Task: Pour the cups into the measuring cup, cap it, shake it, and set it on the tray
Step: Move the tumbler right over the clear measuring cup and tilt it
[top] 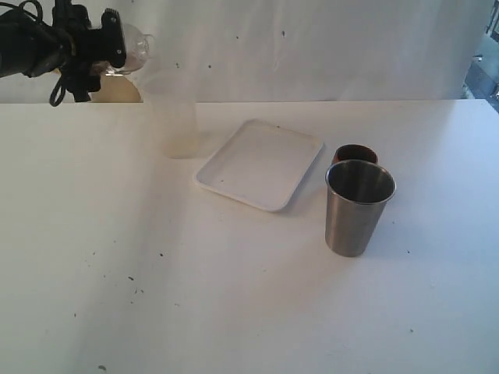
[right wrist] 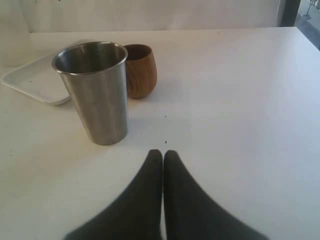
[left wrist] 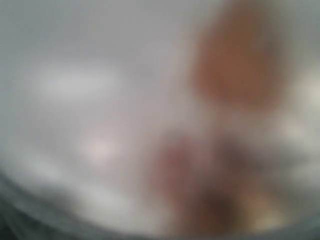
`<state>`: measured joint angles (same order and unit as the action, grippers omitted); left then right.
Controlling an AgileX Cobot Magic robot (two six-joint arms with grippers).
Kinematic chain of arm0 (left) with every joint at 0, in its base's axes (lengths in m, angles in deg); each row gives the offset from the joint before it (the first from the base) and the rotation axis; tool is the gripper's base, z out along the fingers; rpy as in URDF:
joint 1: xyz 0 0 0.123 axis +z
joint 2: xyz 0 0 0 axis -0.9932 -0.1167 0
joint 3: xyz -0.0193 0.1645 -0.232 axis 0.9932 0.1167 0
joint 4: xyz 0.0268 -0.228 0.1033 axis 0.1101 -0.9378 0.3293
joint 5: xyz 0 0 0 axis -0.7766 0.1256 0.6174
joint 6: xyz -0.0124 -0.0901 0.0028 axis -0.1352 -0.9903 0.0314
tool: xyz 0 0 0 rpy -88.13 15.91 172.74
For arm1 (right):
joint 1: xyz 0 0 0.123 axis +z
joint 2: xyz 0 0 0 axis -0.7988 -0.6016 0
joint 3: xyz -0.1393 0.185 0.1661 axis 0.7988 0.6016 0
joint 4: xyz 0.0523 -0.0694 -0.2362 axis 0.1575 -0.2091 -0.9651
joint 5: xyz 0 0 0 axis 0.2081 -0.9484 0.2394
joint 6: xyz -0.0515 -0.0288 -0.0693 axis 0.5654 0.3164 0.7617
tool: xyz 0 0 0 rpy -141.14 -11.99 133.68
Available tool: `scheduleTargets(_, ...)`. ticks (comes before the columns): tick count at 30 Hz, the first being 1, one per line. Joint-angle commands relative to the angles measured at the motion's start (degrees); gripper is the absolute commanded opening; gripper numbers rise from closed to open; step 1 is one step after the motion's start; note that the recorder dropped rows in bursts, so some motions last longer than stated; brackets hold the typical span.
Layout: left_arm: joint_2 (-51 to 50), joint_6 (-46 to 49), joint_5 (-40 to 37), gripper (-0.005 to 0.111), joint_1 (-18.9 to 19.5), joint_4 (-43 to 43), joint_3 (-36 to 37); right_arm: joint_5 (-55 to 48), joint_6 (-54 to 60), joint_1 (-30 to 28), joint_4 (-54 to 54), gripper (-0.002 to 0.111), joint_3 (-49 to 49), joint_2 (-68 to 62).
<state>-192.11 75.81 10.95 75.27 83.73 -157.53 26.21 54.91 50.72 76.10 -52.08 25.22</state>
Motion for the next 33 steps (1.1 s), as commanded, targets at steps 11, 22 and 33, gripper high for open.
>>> scheduleTargets(11, 1.25, 6.90, 3.14, 0.000, -0.09, 1.21, -0.94, 0.58, -0.15, 0.05, -0.31, 0.000, 0.13, 0.36)
scheduleTargets(22, 1.25, 7.31, 5.87, 0.000, -0.09, 1.11, -0.94, 0.58, -0.15, 0.05, -0.31, 0.000, 0.13, 0.36)
scheduleTargets(33, 0.25, 3.07, 4.67, 0.000, -0.09, 1.11, -1.67, 0.58, -0.15, 0.05, -0.31, 0.000, 0.13, 0.36)
